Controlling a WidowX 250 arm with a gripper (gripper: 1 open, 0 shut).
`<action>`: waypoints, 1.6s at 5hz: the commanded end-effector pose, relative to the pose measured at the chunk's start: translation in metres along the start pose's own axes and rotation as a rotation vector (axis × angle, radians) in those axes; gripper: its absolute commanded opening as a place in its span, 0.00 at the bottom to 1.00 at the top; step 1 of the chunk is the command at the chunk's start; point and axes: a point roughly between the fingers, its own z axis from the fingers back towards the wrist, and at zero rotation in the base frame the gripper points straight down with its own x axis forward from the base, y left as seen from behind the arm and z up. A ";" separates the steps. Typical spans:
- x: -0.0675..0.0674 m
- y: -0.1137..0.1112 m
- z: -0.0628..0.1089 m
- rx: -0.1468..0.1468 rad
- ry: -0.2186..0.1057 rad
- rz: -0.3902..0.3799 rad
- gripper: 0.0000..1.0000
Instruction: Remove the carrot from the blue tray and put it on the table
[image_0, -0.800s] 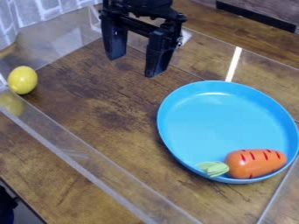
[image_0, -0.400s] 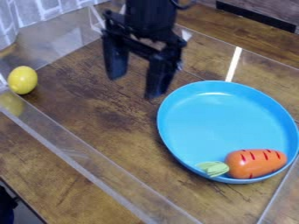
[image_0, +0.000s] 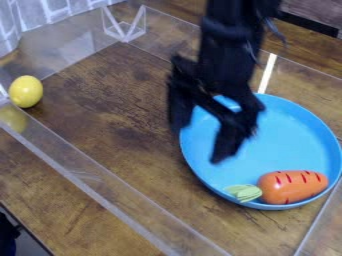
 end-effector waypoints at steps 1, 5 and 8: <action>0.035 -0.010 -0.001 0.021 -0.090 -0.076 1.00; 0.067 -0.040 -0.011 0.041 -0.190 -0.037 1.00; 0.099 -0.035 -0.025 0.046 -0.209 -0.179 0.00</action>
